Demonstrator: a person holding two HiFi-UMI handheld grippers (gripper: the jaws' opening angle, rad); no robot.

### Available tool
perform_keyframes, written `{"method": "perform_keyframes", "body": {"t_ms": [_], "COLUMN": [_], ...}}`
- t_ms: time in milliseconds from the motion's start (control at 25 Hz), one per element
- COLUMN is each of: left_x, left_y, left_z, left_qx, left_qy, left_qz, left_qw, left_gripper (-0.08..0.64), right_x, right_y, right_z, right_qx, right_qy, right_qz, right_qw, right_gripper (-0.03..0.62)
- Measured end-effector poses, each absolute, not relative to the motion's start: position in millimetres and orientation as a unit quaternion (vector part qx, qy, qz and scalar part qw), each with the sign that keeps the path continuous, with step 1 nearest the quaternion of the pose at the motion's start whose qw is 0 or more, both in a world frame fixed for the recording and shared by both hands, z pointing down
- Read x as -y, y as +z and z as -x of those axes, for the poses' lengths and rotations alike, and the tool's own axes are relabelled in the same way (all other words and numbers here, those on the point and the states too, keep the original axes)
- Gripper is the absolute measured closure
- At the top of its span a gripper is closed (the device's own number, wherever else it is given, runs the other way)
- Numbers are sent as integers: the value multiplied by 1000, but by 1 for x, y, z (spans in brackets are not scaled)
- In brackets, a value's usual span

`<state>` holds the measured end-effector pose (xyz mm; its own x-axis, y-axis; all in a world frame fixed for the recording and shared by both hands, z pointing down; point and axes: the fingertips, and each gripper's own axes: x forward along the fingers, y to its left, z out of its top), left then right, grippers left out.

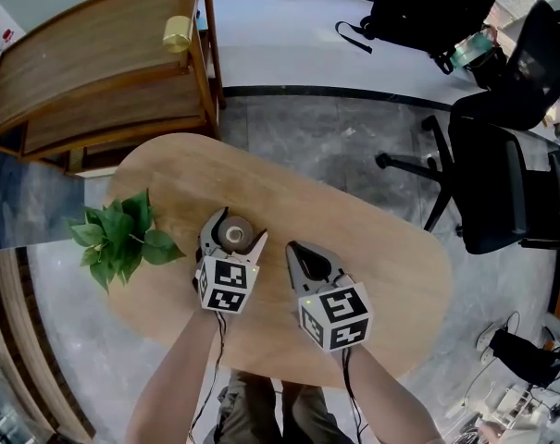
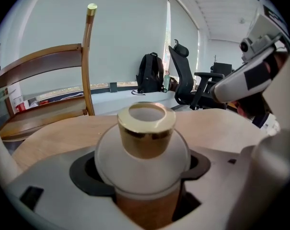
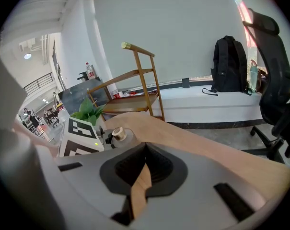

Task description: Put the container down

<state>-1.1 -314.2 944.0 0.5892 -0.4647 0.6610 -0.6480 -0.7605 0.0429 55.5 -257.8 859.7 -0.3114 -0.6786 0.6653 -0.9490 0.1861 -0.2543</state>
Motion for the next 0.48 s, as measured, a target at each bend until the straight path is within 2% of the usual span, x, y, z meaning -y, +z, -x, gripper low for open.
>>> {"method": "perform_keyframes", "body": {"t_ms": [120,280,480], "left_x": [310,307,299], "left_y": [940,909,852], "left_z": [4,8,9], "left_qx": [318,335,345], "left_qy": [327,311,278], "left_qz": [-878,-885,-894], "left_qw": [144,90,71], "left_gripper": [196,192,192], "right_x": [257,257,262], "right_y": [853,836,795], "right_z": [-55,-55,-61], "right_qx": [743,745,749], "right_qy": [322,315,295], "right_qz": [-548,-549,-559], "right_qw": [209,209,199], "right_gripper": [597,597,597]}}
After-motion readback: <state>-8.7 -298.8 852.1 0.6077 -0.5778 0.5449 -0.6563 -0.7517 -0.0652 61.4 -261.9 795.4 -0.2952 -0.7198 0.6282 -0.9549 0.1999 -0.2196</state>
